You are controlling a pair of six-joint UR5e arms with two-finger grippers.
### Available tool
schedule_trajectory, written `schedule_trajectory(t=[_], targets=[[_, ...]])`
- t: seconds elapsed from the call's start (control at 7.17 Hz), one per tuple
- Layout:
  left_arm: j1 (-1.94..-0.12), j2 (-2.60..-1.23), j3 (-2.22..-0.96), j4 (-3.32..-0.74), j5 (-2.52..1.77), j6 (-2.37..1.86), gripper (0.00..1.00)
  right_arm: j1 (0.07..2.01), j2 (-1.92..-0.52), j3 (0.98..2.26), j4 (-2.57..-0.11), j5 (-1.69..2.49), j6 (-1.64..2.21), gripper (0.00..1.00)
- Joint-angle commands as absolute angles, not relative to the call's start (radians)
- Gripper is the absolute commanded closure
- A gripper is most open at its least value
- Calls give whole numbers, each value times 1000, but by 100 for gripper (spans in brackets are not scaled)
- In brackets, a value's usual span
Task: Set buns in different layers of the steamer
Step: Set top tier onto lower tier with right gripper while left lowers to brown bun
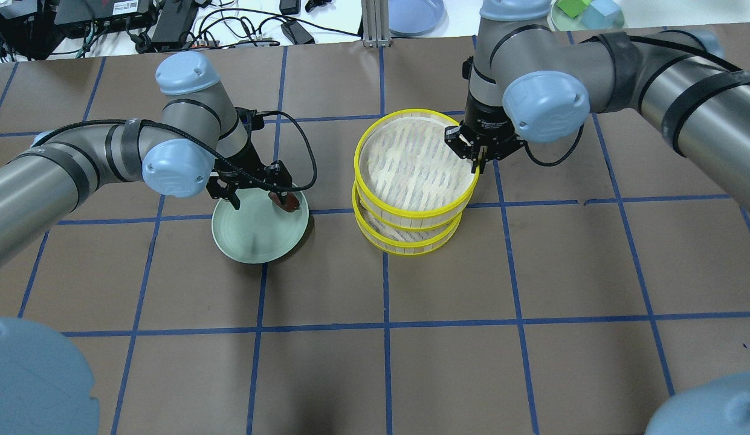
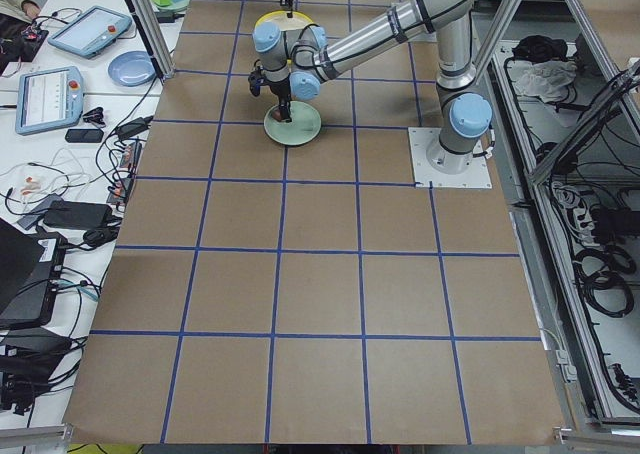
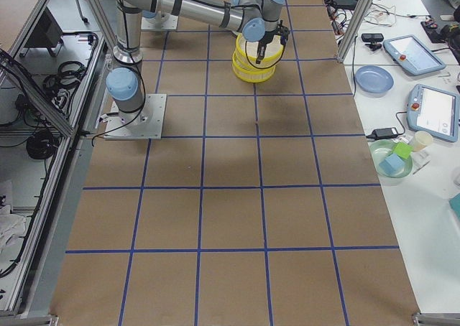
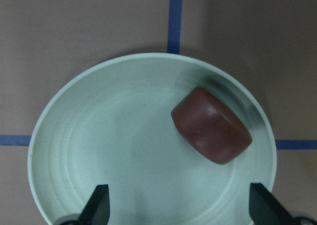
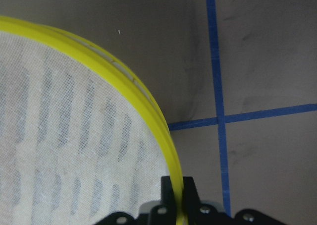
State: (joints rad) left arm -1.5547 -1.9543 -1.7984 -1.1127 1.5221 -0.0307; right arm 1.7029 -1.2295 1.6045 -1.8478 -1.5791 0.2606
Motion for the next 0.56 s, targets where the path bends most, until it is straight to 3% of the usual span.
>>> schedule_trajectory(t=[0.0,0.42], targets=[[-1555,-1965,-1804,-1095,1522,-31,11,1726,-1210,1605,-1851,-1612,272,100],[-1560,-1974,-1747,-1032,1519,-44,14,1729,-1195,1608,-1864,-1623,270,100]])
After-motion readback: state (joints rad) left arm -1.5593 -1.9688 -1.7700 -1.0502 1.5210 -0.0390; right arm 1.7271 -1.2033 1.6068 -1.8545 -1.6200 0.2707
